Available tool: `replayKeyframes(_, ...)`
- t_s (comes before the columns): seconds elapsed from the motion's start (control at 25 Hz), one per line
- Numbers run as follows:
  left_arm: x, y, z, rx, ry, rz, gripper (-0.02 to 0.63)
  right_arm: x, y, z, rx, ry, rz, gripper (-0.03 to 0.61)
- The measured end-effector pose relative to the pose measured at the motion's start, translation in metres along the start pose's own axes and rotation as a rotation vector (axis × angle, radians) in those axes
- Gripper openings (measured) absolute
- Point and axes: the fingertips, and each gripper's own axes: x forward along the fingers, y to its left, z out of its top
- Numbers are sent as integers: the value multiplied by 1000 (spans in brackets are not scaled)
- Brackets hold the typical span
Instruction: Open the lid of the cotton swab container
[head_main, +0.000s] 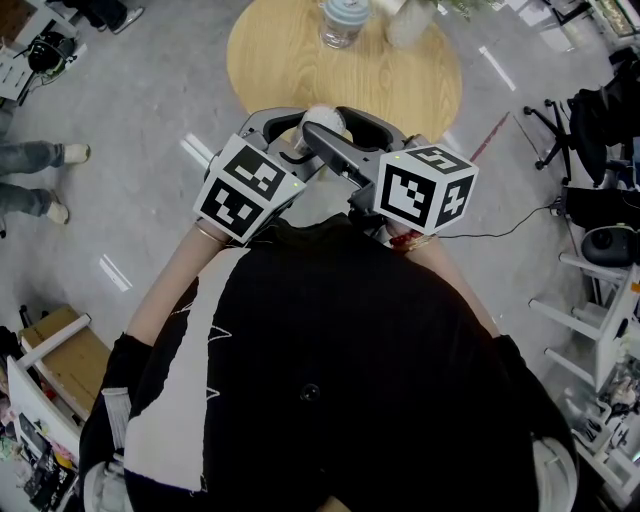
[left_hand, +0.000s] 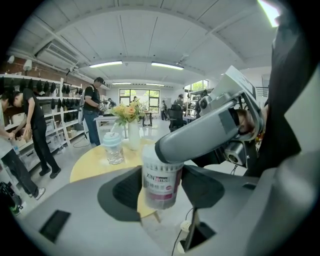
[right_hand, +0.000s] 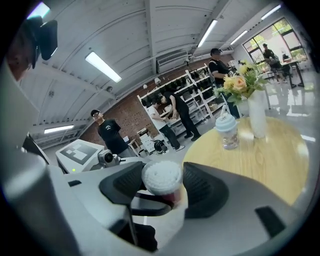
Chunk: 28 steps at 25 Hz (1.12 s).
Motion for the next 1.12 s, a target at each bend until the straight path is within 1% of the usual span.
replayKeyframes(0.12, -1, 0, 0, -2, 0, -1, 253, -1, 0, 4, 64, -22, 16, 250)
replayKeyframes(0.28, 0, -1, 2, -15, -4, -7, 253, -3, 1, 5, 31, -16, 7, 252)
replayKeyframes(0.56, -2, -2, 0, -7, -11, -12, 255, -4, 2, 4, 62, -32, 17, 252)
replayKeyframes(0.96, -1, -6, -5, -1, -16, -36, 255, -6, 0, 0, 196, -45, 75, 258)
replayKeyframes(1.12, -1, -7, -6, -2, -23, -45, 255, -7, -1, -1, 219, -42, 90, 258)
